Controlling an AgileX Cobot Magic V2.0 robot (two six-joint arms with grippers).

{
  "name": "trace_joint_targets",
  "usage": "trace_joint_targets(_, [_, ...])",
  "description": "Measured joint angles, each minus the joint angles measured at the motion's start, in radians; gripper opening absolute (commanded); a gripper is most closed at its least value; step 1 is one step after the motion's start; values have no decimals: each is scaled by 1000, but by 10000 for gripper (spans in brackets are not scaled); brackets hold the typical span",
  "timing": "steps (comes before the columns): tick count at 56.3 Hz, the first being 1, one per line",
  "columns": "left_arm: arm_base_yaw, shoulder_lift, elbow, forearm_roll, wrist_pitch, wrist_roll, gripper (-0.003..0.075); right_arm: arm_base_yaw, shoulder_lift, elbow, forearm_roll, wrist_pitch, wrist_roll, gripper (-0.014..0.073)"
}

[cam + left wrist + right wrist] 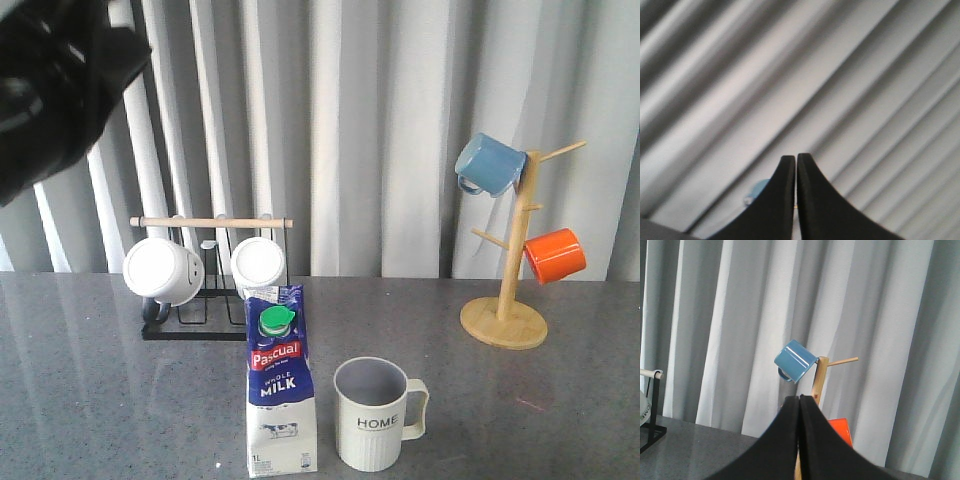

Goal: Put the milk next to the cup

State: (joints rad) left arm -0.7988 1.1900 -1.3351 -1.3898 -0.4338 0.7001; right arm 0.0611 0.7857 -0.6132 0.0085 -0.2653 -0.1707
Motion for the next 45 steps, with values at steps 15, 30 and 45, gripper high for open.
trace_joint_targets(15, [-7,-19,-44,479,664,-127,-7,0,0,0,0,0,0,-8])
trace_joint_targets(30, [39,-206,337,1105,825,-590,-7,0,0,0,0,0,0,-8])
trace_joint_targets(45, [279,-618,982,1174,270,-559,-6,0,0,0,0,0,0,-8])
